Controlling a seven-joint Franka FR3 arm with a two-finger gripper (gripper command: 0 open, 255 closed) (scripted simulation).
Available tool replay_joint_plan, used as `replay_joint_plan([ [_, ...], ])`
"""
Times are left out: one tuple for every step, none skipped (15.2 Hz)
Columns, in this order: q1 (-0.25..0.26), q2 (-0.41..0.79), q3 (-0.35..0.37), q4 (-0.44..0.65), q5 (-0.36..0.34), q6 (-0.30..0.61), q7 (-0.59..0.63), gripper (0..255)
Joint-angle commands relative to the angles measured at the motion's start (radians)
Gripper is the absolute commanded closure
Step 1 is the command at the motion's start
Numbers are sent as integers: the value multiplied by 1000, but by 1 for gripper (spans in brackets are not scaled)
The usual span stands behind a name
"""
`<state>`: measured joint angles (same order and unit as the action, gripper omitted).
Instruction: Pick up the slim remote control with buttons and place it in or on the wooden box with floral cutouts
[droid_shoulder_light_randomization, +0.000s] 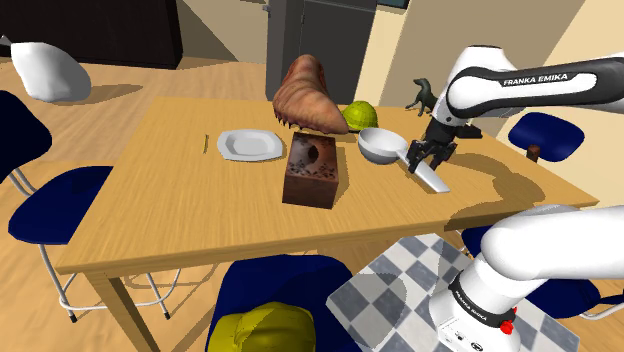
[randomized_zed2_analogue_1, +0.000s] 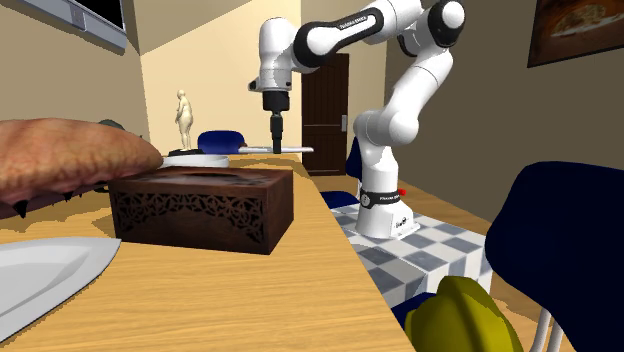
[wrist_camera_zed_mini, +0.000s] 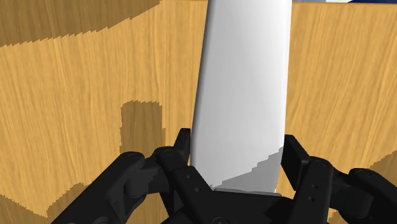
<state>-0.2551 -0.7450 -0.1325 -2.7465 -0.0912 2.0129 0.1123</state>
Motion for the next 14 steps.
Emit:
replay_joint_plan([
  [-1,-9,-1,22,0,-31,-4,255],
  [-1,-13,1,34,1,-47,-4,255],
  [-1,-16,2,45,2,-62,-4,255],
  [0,-20,3,57,3,-77,-4,255],
  [0,-23,4,69,4,-91,-4,255],
  [1,-25,5,81,5,-106,-4,255],
  [1,-27,6,93,6,-120,-4,255],
  [2,-29,8,105,7,-134,-4,255],
  [2,-31,9,118,8,-149,-4,255],
  [3,-32,10,130,9,-163,-4,255],
  [3,-33,11,143,10,-177,-4,255],
  [3,-34,12,156,11,-190,-4,255],
  [4,-35,12,161,11,-196,-4,255],
  [17,-15,31,172,26,-187,18,255],
])
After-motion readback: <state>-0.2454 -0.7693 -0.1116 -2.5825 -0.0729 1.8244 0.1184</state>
